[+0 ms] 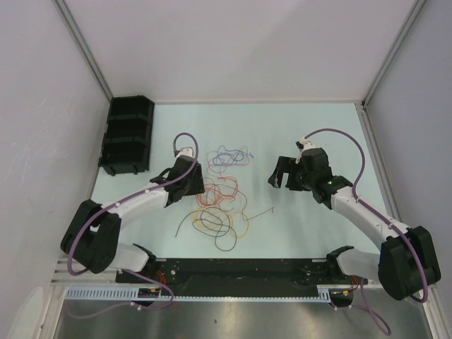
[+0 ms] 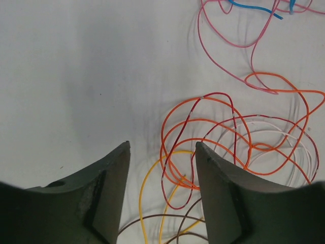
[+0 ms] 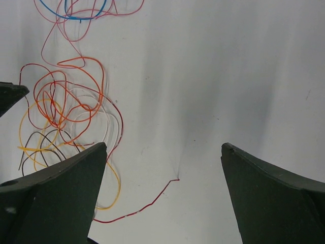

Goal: Untangle the cables

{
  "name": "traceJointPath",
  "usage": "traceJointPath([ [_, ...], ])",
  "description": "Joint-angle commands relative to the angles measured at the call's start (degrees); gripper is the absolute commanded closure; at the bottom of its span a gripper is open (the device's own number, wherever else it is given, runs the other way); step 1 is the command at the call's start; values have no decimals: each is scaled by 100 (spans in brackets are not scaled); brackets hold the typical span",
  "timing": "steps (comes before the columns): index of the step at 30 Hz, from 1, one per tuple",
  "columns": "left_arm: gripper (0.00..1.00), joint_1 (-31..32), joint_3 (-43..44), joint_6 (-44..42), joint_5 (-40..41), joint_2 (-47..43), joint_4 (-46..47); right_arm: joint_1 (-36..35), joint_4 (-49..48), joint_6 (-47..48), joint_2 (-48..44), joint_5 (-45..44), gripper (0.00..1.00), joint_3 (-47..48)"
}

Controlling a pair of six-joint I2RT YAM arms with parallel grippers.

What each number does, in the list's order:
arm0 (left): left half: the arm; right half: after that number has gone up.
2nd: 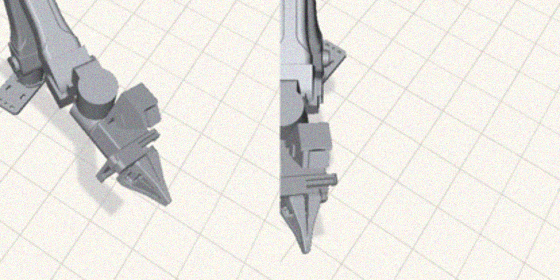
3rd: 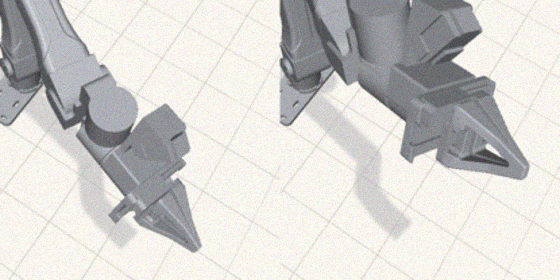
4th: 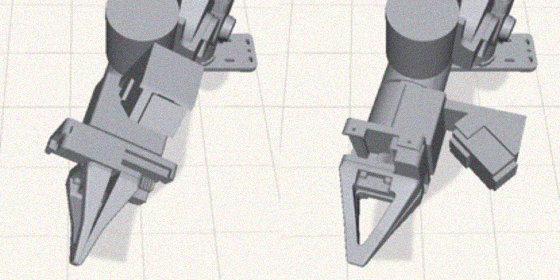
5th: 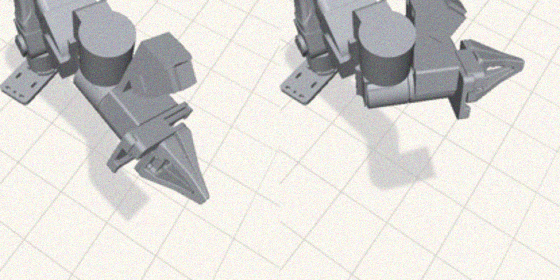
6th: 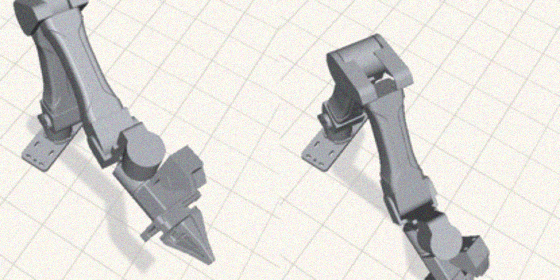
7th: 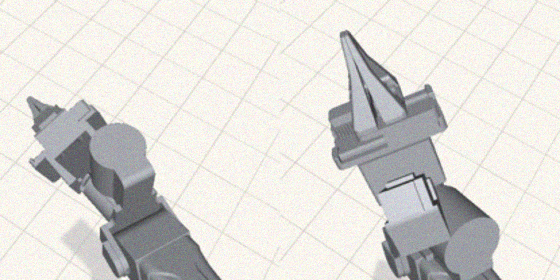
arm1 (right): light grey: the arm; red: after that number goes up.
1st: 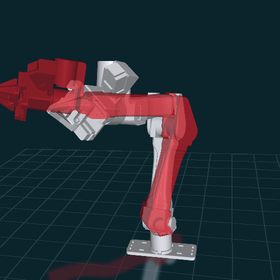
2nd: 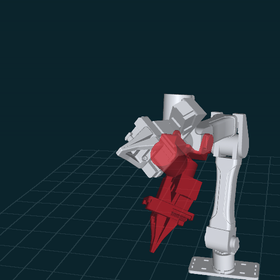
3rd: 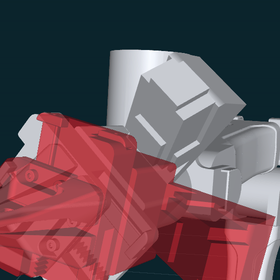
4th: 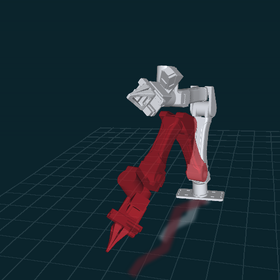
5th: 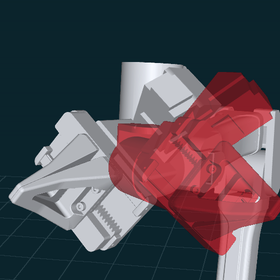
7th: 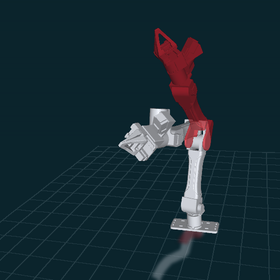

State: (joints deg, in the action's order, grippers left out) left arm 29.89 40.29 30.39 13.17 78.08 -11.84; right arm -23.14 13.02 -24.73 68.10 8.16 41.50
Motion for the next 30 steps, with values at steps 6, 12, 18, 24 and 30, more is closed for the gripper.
traceJointPath([
  [6, 100, 34, 934, -165, 299, 779, 53, -33, 8, 135, 37, 168, 0, 78],
  [12, 100, 78, 4065, -534, 651, -319, -1931, -24, -10, 91, 20, 212, 0, 78],
  [18, 100, 70, 7355, -1000, 319, -373, -3017, -24, -194, -66, -138, 291, 0, 104],
  [24, 100, 78, 7916, -1334, -640, -688, -2360, -24, -352, -137, -446, 493, 0, 166],
  [30, 100, 78, 7459, -1571, -544, -1040, -2087, -24, -299, -41, -867, 668, 0, 412],
])
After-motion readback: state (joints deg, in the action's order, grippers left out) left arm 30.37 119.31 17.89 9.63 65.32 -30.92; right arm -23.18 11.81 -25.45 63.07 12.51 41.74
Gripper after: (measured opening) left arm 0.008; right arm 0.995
